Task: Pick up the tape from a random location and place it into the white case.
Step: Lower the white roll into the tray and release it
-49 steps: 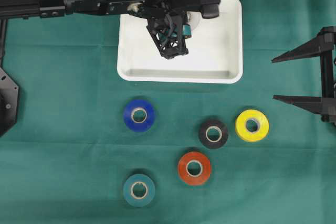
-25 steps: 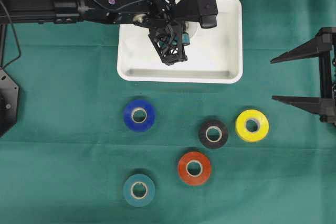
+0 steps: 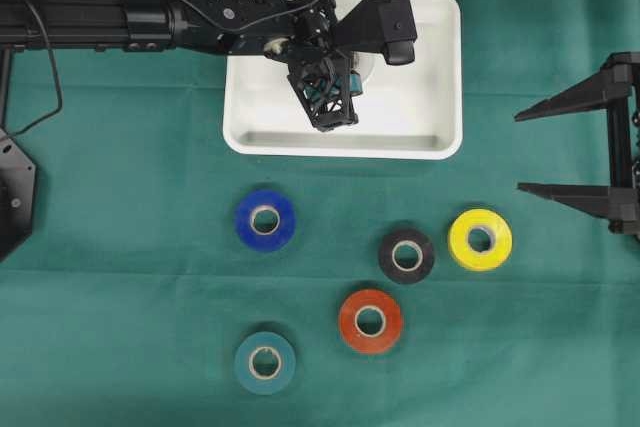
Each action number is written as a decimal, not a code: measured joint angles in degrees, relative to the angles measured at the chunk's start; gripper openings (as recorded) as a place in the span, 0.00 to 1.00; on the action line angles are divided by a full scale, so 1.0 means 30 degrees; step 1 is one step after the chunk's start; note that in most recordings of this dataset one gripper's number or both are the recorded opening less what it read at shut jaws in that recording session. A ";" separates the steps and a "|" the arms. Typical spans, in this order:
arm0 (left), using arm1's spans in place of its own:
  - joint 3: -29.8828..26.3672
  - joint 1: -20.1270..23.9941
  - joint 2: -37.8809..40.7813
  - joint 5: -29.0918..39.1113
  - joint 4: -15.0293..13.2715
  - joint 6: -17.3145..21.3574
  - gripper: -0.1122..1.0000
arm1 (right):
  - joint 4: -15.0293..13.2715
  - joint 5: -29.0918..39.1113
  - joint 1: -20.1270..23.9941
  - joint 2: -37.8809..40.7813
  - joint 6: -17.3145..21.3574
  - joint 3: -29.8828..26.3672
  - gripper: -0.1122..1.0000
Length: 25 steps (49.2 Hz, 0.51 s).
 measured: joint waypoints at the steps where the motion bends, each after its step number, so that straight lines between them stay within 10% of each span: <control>1: 0.0029 -0.0029 -0.0029 0.0000 0.0000 0.0000 0.32 | 0.0000 0.0000 0.0000 -0.0029 0.0000 0.0000 0.92; 11: 0.0117 0.0000 0.0000 0.0000 0.0000 -0.0029 0.34 | 0.0000 0.0000 0.0000 0.0000 0.0000 0.0000 0.92; 25: 0.0205 0.0029 0.0000 -0.0205 0.0000 0.0000 0.97 | 0.0000 0.0000 0.0000 0.0000 0.0000 0.0000 0.92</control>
